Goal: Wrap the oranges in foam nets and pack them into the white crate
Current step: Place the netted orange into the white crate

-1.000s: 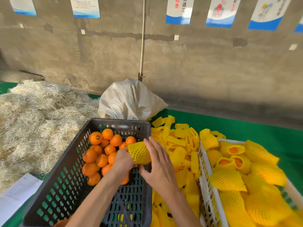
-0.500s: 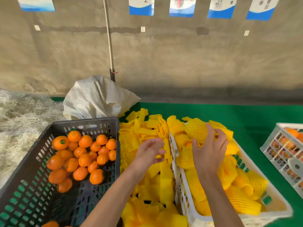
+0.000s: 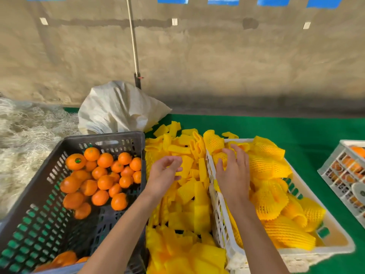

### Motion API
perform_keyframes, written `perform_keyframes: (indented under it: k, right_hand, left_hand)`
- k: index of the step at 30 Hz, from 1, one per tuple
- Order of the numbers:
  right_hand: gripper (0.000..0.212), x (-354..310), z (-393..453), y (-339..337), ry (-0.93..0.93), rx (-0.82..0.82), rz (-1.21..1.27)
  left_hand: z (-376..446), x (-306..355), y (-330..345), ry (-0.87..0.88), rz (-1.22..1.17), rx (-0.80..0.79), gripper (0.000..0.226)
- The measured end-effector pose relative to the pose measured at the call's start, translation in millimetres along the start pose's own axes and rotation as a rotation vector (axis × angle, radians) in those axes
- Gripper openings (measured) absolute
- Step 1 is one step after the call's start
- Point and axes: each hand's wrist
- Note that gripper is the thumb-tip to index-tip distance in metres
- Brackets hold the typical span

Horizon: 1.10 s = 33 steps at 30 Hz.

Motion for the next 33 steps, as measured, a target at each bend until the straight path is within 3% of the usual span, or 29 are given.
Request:
perform_keyframes:
  k: [3, 6, 10, 13, 17, 22, 28, 33]
  right_hand:
    - [0.035, -29.1, -18.1, 33.5, -0.113, -0.247, 0.133]
    - [0.044, -39.5, -39.3, 74.2, -0.069, -0.487, 0.124]
    - [0.052, -32.3, -59.0, 125.1, 0.092, -0.724, 0.072]
    - [0.056, -21.0, -75.6, 158.7, 0.135, -0.81, -0.046]
    - [0.046, -4.2, -92.5, 186.9, 0.088, -0.756, -0.163]
    - [0.038, -3.7, -91.9, 195.5, 0.139, -0.65, -0.105]
    - [0.033, -21.6, -75.3, 181.5, 0.156, -0.531, 0.056]
    - [0.029, -44.1, -55.8, 155.9, 0.157, -0.434, 0.314]
  left_hand:
    - [7.1, -10.4, -37.5, 0.21, 0.163, 0.224, 0.015]
    - [20.7, -24.3, -75.1, 0.258, 0.248, 0.389, 0.013]
    - [54.1, -61.4, -123.9, 0.061, 0.447, 0.42, 0.026]
    - [82.6, -103.6, -158.4, -0.21, 0.83, 0.198, 0.048]
    - [102.8, -152.1, -182.1, -0.362, 1.228, -0.066, 0.069]
    - [116.0, -179.6, -193.3, -0.333, 1.598, -0.117, 0.074]
    - [118.6, -162.1, -193.3, -0.236, 1.607, -0.14, 0.074]
    - [97.6, -106.1, -184.9, -0.018, 1.3, 0.196, 0.075]
Point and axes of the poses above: each hand's wrist, its own z-axis towards the middle knuckle, its own y-axis out of the palm, x = y × z, and after that the axes turned 6 degrees about -y, right-handed
